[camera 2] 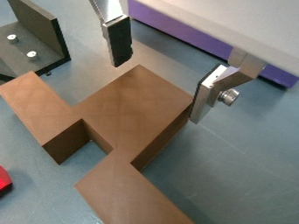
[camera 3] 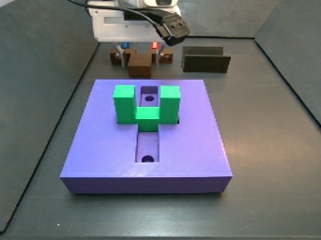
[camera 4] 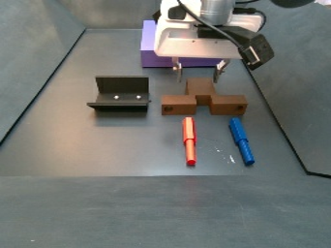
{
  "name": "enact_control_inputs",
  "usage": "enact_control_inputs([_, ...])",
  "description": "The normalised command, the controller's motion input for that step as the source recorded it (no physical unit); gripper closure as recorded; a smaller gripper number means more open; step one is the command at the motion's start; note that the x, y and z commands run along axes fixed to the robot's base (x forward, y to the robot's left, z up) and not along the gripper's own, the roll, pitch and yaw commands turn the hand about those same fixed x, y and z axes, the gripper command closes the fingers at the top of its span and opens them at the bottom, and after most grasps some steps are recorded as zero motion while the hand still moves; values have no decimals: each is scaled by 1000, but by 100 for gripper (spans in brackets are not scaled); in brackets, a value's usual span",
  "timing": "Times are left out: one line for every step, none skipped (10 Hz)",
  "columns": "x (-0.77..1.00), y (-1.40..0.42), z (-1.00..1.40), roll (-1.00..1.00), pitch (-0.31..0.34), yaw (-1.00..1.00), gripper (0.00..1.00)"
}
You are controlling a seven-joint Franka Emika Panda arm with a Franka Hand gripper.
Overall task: Pick up the brown object. Move up. Place the brown object on the fixture. Regrasp the brown object. Move to above the board. Insert the brown object.
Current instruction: Pick up the brown object.
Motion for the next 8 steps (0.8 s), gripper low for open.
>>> enact_control_inputs([0, 11, -186, 287, 0, 0, 0])
enact_control_inputs([0, 23, -183, 290, 0, 14, 0])
enact_control_inputs([-60, 29, -171, 320, -11, 63, 0])
enact_control_inputs([-123, 43, -143, 341, -30, 94, 0])
enact_control_inputs([-71, 9, -120, 329, -24, 100, 0])
enact_control_inputs([-14, 0, -120, 317, -9, 103, 0])
enact_control_inputs([0, 0, -151, 209, 0, 51, 0])
enact_control_inputs([0, 0, -174, 201, 0, 40, 0])
